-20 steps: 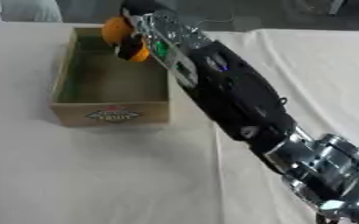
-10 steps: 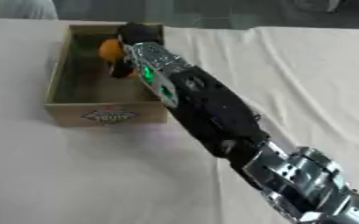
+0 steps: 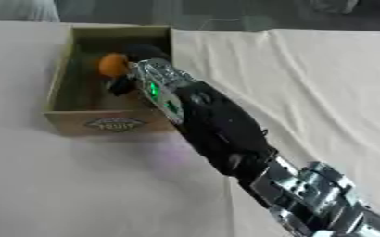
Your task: Pick up objects on the table and place them in the box.
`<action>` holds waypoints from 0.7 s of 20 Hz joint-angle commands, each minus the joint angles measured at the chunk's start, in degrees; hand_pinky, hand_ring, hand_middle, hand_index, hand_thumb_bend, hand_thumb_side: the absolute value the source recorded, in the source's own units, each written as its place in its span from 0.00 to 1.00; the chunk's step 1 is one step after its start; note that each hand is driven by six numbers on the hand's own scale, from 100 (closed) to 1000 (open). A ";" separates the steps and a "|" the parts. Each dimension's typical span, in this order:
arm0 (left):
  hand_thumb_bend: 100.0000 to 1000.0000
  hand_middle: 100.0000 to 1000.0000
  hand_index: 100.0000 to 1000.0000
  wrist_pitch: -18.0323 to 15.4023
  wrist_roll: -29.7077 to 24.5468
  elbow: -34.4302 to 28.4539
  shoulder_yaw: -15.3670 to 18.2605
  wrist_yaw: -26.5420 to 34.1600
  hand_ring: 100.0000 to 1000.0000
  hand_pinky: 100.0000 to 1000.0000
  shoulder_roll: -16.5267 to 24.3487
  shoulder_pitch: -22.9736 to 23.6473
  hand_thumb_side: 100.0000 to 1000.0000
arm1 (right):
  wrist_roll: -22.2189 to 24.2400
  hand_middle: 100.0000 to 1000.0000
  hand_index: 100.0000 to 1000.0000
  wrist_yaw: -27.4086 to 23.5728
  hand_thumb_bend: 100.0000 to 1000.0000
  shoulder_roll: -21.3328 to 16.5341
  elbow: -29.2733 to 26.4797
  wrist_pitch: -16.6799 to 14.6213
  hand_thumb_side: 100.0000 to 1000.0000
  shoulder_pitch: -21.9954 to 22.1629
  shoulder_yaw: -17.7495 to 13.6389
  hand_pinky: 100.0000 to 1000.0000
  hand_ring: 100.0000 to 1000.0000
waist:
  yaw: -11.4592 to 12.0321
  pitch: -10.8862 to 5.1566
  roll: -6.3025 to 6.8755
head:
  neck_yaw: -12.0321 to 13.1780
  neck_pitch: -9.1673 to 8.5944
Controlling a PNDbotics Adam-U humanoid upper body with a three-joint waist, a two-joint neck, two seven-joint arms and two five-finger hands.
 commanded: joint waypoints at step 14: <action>0.00 0.64 0.87 0.26 0.10 -0.93 0.32 -0.12 0.66 0.66 0.72 0.58 0.90 | 3.17 0.84 1.00 1.82 0.61 -3.41 -8.57 0.14 0.42 -2.87 0.32 0.87 0.92 | -1.03 -2.47 0.99 | 1.36 0.57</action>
